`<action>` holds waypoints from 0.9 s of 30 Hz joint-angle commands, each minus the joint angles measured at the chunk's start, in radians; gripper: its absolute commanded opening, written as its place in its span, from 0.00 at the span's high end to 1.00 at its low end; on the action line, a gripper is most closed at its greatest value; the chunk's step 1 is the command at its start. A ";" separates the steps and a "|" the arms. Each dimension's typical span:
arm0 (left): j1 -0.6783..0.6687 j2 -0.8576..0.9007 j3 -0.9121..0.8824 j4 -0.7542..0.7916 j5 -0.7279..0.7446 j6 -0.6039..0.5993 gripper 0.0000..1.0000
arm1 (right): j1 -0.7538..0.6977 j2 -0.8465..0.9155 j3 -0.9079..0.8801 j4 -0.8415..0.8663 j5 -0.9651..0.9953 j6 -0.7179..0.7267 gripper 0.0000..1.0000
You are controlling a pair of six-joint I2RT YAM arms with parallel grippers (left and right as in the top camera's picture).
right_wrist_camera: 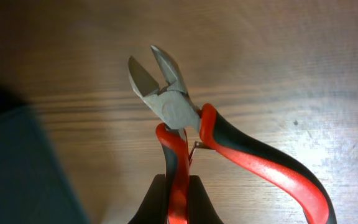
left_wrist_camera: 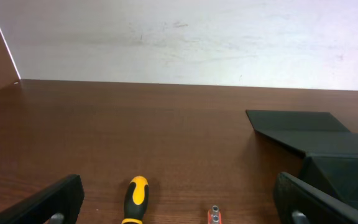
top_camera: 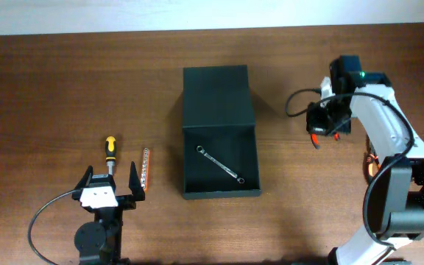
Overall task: Pack container
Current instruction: 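Lift the cutters and carry them left over the green box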
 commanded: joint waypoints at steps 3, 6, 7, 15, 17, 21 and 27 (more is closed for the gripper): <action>0.007 -0.008 -0.006 0.003 0.010 0.012 0.01 | 0.109 0.001 0.154 -0.083 -0.071 -0.093 0.96; 0.007 -0.008 -0.007 0.003 0.010 0.012 0.01 | 0.197 0.001 0.210 -0.137 -0.071 -0.153 0.96; 0.007 -0.008 -0.007 0.003 0.010 0.012 0.01 | 0.232 0.001 0.222 -0.152 -0.071 -0.178 0.96; 0.007 -0.008 -0.007 0.003 0.010 0.012 0.01 | 0.475 0.001 0.233 -0.172 -0.010 -0.222 0.96; 0.007 -0.008 -0.007 0.003 0.010 0.012 0.01 | 0.511 0.001 0.233 -0.172 -0.011 -0.207 0.96; 0.007 -0.008 -0.007 0.003 0.010 0.012 0.01 | 0.569 0.001 0.233 -0.173 -0.011 -0.196 0.96; 0.007 -0.008 -0.007 0.003 0.010 0.012 0.01 | 0.631 0.001 0.232 -0.160 -0.011 -0.196 0.96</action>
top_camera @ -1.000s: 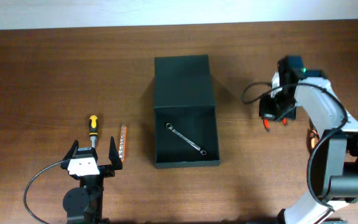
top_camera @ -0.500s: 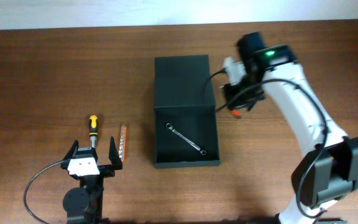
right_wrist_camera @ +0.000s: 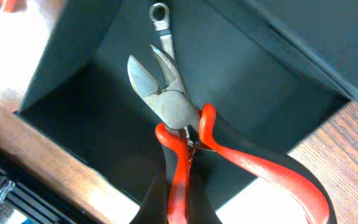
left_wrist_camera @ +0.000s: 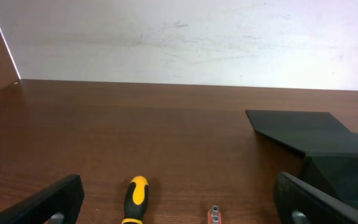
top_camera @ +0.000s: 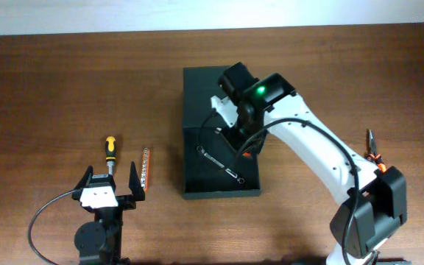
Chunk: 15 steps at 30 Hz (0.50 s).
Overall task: Pack container
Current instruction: 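Lift the cutters and carry them left over the green box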
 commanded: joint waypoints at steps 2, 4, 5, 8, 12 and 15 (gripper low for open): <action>0.007 -0.008 -0.007 0.003 0.010 0.013 0.01 | 0.046 0.001 0.021 0.015 0.011 0.004 0.96; 0.007 -0.008 -0.007 0.003 0.010 0.012 0.01 | 0.058 0.001 0.020 0.026 0.011 0.005 0.96; 0.007 -0.007 -0.007 0.003 0.010 0.012 0.01 | 0.063 0.002 0.019 0.035 0.011 0.005 0.96; 0.007 -0.007 -0.007 0.003 0.010 0.012 0.01 | 0.069 0.008 0.017 0.060 0.011 0.010 0.96; 0.007 -0.008 -0.007 0.003 0.010 0.012 0.01 | 0.068 0.041 0.017 0.074 0.011 0.012 0.96; 0.007 -0.008 -0.007 0.003 0.010 0.012 0.01 | 0.068 0.097 0.017 0.081 0.011 0.012 0.96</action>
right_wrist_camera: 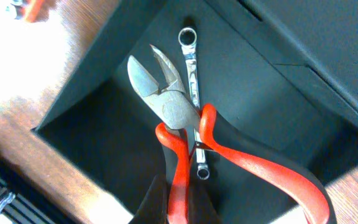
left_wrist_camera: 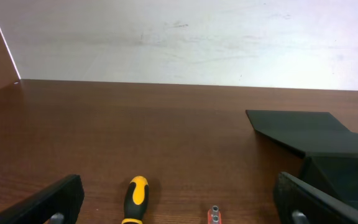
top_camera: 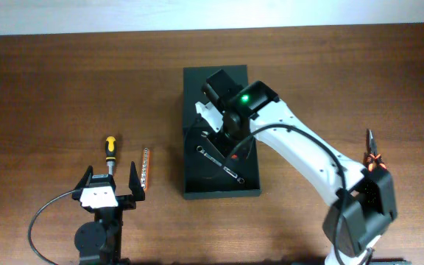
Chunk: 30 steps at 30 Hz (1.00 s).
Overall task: Pack container
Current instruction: 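Lift the cutters and carry them left over the green box, then lower the cutters into the box beside the wrench and release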
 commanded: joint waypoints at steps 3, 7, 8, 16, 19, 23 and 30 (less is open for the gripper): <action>0.007 -0.008 -0.007 0.003 0.010 0.013 0.01 | 0.005 0.112 0.017 0.010 0.009 0.008 0.96; 0.007 -0.008 -0.007 0.003 0.010 0.013 0.01 | 0.005 0.167 0.017 0.007 0.009 0.008 0.96; 0.007 -0.008 -0.007 0.003 0.010 0.013 0.01 | 0.005 0.178 0.017 0.007 0.009 0.008 0.96; 0.007 -0.008 -0.007 0.003 0.010 0.012 0.01 | 0.005 0.234 0.017 0.022 0.009 0.008 0.96; 0.007 -0.008 -0.007 0.003 0.010 0.012 0.01 | 0.005 0.254 0.017 0.029 0.009 0.008 0.96; 0.007 -0.008 -0.007 0.003 0.010 0.012 0.01 | 0.005 0.272 0.017 0.034 0.009 0.008 0.96; 0.007 -0.008 -0.007 0.003 0.010 0.012 0.01 | 0.005 0.279 0.017 0.045 0.009 0.007 0.96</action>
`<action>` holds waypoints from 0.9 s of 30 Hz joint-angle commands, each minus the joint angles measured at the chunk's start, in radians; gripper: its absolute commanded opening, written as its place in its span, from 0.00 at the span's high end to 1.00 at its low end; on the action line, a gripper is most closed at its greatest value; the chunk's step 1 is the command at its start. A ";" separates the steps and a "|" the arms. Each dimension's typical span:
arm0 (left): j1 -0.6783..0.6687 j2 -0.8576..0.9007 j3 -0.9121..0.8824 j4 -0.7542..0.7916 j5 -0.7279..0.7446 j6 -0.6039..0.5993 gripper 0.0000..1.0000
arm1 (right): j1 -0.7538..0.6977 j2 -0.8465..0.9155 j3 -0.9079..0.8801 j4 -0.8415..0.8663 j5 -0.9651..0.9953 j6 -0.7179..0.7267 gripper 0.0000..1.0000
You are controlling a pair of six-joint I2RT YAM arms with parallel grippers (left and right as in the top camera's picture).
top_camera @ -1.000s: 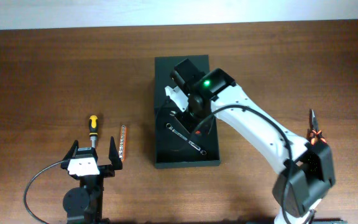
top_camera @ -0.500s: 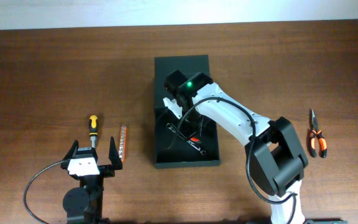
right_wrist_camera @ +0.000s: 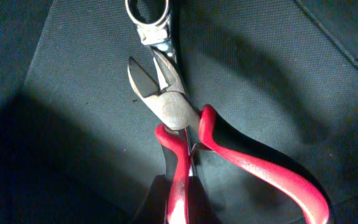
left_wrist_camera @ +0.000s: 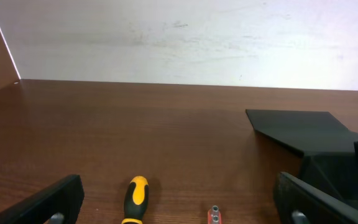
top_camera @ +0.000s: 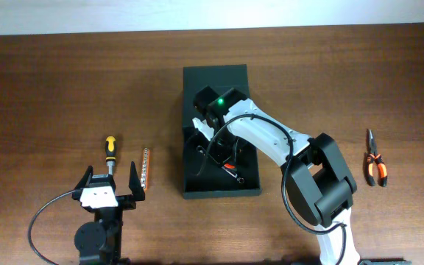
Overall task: Pack container
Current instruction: 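Lower the cutters into the box beside the wrench and release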
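The black container (top_camera: 220,190) stands open mid-table, its lid (top_camera: 216,85) folded back. My right gripper (right_wrist_camera: 179,202) is shut on one handle of the red-handled cutters (right_wrist_camera: 166,102), held low inside the container just above its floor. The cutter tips lie beside the ring end of a silver wrench (right_wrist_camera: 149,17). From overhead the right gripper (top_camera: 209,149) reaches down into the box, and the wrench (top_camera: 231,171) shows partly. My left gripper (top_camera: 111,184) is open at the front left, nothing between its fingers (left_wrist_camera: 58,199).
A yellow-and-black screwdriver (top_camera: 110,151) and an orange bit strip (top_camera: 146,171) lie just ahead of the left gripper. Orange-handled pliers (top_camera: 375,166) lie on the table at the far right. The container's wall (left_wrist_camera: 344,163) rises at the right of the left wrist view.
My right gripper with the cutters has gone from above the box opening to deep inside it, close to the floor by the wrench's ring end. The left arm has not moved.
My right gripper first held the cutters over bare table to the right of the container. Then it was over the container with them, then lower over the wrench. Now the cutters hang just above the box floor, still gripped.
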 commanded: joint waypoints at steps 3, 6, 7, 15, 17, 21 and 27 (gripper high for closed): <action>0.007 -0.008 -0.007 0.003 0.010 0.012 0.01 | 0.005 0.014 0.017 0.003 0.005 0.000 0.80; 0.007 -0.008 -0.007 0.003 0.010 0.012 0.01 | 0.005 0.014 0.017 0.003 0.005 0.000 0.75; 0.007 -0.008 -0.007 0.003 0.010 0.012 0.01 | 0.005 0.014 0.017 0.003 0.005 0.000 0.72; 0.007 -0.008 -0.007 0.003 0.010 0.012 0.01 | 0.004 0.012 0.049 -0.045 0.005 0.000 0.71; 0.007 -0.008 -0.007 0.003 0.010 0.012 0.01 | 0.004 0.012 0.090 -0.087 0.005 0.000 0.66; 0.007 -0.008 -0.007 0.003 0.010 0.012 0.01 | 0.003 0.012 0.227 -0.192 0.006 0.000 0.46; 0.007 -0.008 -0.007 0.003 0.010 0.012 0.01 | -0.007 0.012 0.486 -0.365 0.061 0.000 0.10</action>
